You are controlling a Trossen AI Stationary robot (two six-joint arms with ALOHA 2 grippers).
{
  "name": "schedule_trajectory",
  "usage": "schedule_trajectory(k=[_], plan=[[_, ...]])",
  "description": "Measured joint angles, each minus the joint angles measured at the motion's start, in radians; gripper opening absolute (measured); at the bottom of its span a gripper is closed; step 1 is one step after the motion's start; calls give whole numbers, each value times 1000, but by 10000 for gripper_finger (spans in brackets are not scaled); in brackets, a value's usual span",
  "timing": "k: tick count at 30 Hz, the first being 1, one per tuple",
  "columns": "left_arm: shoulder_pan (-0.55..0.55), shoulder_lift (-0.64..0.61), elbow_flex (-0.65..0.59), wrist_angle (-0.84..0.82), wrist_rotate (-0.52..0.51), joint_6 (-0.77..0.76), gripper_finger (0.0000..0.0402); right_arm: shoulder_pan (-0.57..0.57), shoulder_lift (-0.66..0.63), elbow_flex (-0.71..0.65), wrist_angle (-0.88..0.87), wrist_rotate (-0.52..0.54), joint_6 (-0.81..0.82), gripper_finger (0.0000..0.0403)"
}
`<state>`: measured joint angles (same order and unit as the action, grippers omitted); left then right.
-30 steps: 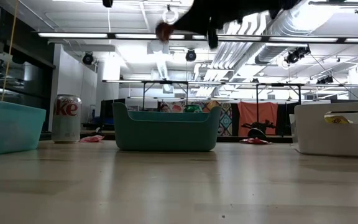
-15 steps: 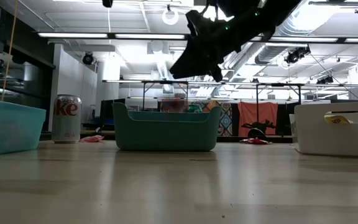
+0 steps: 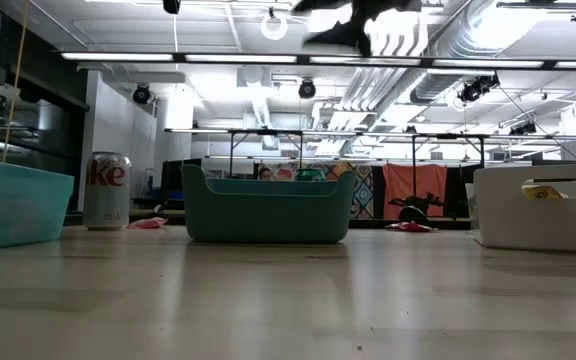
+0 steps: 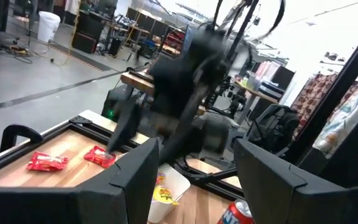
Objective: Sort candy
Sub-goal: Put the red candy into the green bin
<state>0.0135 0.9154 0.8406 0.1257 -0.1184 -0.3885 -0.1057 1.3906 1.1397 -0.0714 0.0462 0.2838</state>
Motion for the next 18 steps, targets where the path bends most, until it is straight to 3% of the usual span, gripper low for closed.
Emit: schedule_trajectory(k=[7,13,18], plan=[[0,1,0,0,-1,19,197,12,-243,-8,-26,-3,-68,270],[4,1,0,3,-5,42,197,67,-302,-42,-24,-25,-47,270],[4,10,15,-22,-3,-163,197,73,-296,-42,-30,-21,-57,270]])
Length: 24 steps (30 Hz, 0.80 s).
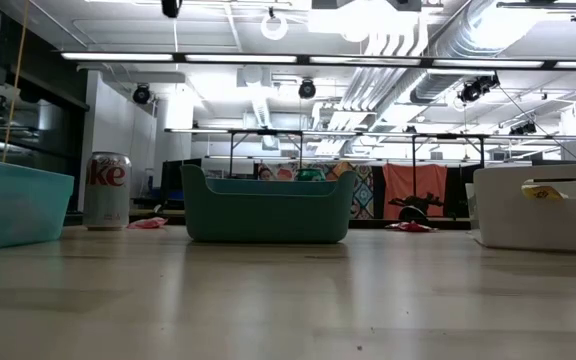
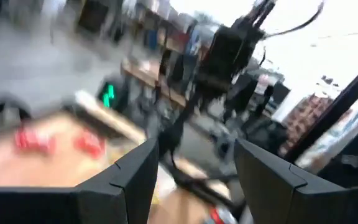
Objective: Sort candy
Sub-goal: Put the red candy into the green bin
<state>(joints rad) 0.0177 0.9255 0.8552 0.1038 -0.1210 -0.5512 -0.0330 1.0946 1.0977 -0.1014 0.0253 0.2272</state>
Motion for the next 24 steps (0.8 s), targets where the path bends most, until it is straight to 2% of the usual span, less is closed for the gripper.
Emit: schedule_trajectory(k=[4,6,8,13,18,24], plan=[[-80,42,69,-296,91,-152,197,0,6,0,-16,27,-9,270],[-152,77,104,-461,115,-247,197,0,7,-1,-29,32,-11,270],[-247,119,127,-552,137,-348,193,0,6,-1,-48,34,-18,270],[-532,214,134,-576,178,-589,179,0,8,-1,-64,34,-18,270],[-789,321,135,-584,119,-804,166,0,22,-1,-78,34,-24,270],[-975,470,135,-727,145,-961,151,0,48,-1,-118,34,-27,270]])
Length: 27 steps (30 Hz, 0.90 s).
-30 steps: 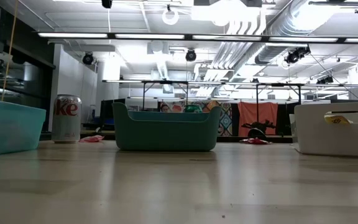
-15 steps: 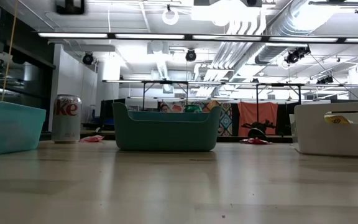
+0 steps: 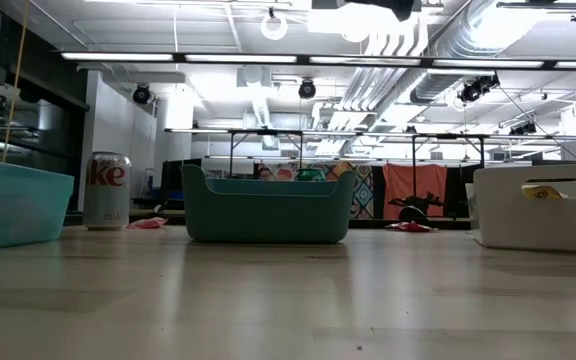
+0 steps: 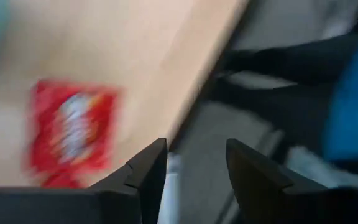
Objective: Sort candy
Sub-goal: Put the red candy into the green bin
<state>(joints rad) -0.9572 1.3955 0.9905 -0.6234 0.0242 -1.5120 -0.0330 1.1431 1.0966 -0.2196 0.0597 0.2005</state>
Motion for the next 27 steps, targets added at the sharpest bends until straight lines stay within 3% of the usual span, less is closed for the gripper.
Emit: schedule_trajectory(k=[5,22,25,27], plan=[[-61,120,0,-163,22,-105,145,0,29,1,-22,0,2,270],[-110,383,5,-144,6,-3,143,0,48,1,-54,0,33,270],[-109,382,3,-141,-5,-3,118,0,47,1,-54,1,43,270],[-104,365,2,-133,-6,-3,78,0,47,1,-60,1,46,270]])
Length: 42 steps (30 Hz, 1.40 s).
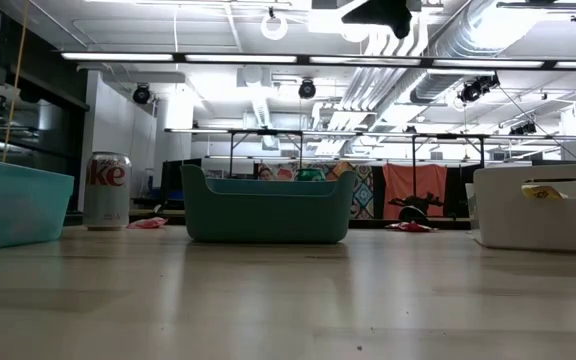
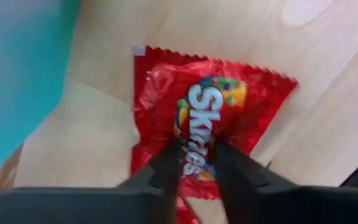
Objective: Sort candy
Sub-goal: Put the red candy into the green bin
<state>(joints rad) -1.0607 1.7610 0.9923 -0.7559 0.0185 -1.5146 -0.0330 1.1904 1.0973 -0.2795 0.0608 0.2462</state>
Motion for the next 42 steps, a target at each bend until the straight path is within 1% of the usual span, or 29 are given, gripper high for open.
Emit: schedule_trajectory(k=[2,3,5,7,9,11,14,17,19,20,22,25,27,30,33,35,39,42], plan=[[1,-20,-3,20,-5,5,26,0,0,0,-1,0,0,270],[2,-34,-4,41,-12,7,14,0,0,0,-2,0,0,270],[2,-84,-5,65,-23,27,12,0,0,0,-2,0,5,270],[9,-148,-5,116,-48,79,6,0,0,0,-2,0,8,270],[30,-226,-5,130,-91,140,2,0,0,0,-2,-2,8,270],[77,-309,-4,137,-153,215,3,0,0,0,-1,-9,7,270],[191,-423,-4,128,-288,361,1,1,0,0,0,-18,10,270],[353,-509,-4,149,-441,539,1,1,0,0,6,-65,29,270],[477,-544,-4,211,-504,703,0,1,0,0,10,-96,45,270],[542,-555,-4,250,-514,787,0,1,0,0,15,-115,52,270],[664,-566,-3,352,-492,955,0,1,-3,0,17,-146,68,270],[825,-567,-3,514,-411,1152,0,8,-13,0,46,-170,71,270],[918,-568,-4,611,-335,1231,0,19,-21,0,93,-170,70,270],[1017,-568,-16,713,-212,1264,0,37,-33,0,165,-171,68,270],[1059,-568,-75,824,-129,1263,0,49,-36,1,213,-174,68,270],[1068,-568,-127,912,-102,1253,0,54,-35,1,220,-173,68,270],[1068,-567,-217,1049,-99,1225,0,56,-35,1,222,-135,67,270],[1067,-567,-227,1094,-98,1215,0,55,-35,1,237,-123,61,270]])
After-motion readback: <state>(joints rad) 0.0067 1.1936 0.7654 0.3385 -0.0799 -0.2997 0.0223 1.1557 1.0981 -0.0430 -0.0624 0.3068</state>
